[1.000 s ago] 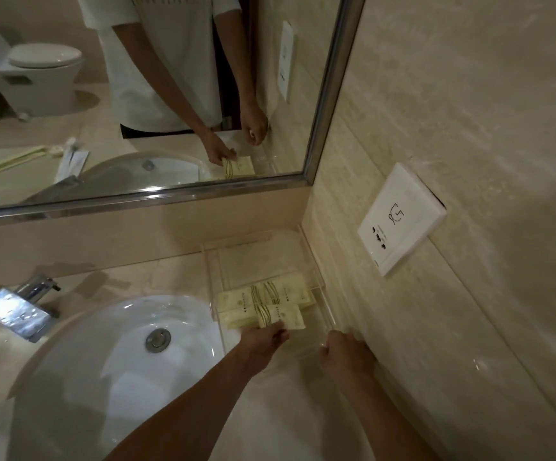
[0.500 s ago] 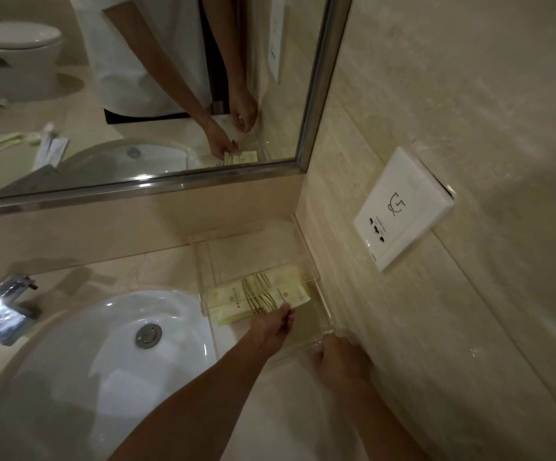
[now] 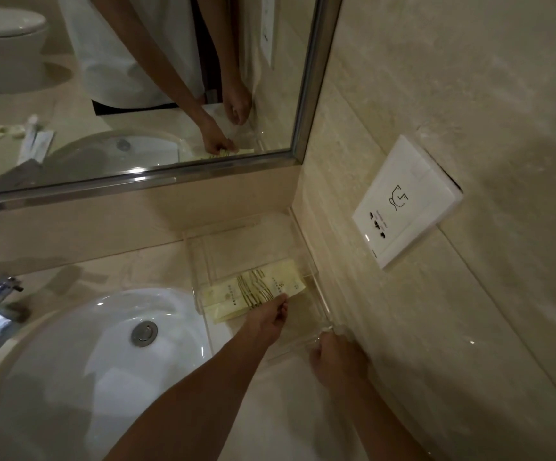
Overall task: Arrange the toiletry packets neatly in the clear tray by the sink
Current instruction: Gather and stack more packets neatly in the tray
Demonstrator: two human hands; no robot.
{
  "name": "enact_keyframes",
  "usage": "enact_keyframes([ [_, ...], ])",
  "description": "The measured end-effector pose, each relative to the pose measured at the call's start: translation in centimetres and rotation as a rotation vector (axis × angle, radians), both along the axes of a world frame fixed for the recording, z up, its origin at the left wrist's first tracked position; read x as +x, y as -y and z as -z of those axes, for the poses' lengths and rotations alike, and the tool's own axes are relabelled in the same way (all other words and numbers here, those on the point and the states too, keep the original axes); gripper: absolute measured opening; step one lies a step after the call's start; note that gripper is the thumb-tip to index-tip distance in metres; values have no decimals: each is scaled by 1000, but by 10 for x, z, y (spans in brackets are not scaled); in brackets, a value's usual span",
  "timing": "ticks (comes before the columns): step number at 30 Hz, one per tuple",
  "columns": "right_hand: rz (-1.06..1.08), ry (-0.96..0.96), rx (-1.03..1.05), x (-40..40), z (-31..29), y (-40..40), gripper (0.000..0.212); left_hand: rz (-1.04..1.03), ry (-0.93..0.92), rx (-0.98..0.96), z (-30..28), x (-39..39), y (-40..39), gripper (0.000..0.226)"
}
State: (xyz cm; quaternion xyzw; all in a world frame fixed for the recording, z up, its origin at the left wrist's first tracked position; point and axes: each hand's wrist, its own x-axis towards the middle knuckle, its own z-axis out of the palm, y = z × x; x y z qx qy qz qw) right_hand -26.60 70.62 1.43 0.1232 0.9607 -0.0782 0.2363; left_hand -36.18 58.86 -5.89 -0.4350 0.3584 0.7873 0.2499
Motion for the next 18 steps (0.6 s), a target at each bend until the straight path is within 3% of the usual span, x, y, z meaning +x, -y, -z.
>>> enact_keyframes([
  [6,6,25,-16,2,4,2,27,-85,43,-2,4,-4,-1,12],
  [12,-14,-3,-35,-2,2,5,26,-297,69,50,0,12,-5,12],
  [18,2,14,-51,-2,4,7,26,-196,44,-116,-1,1,-5,16],
])
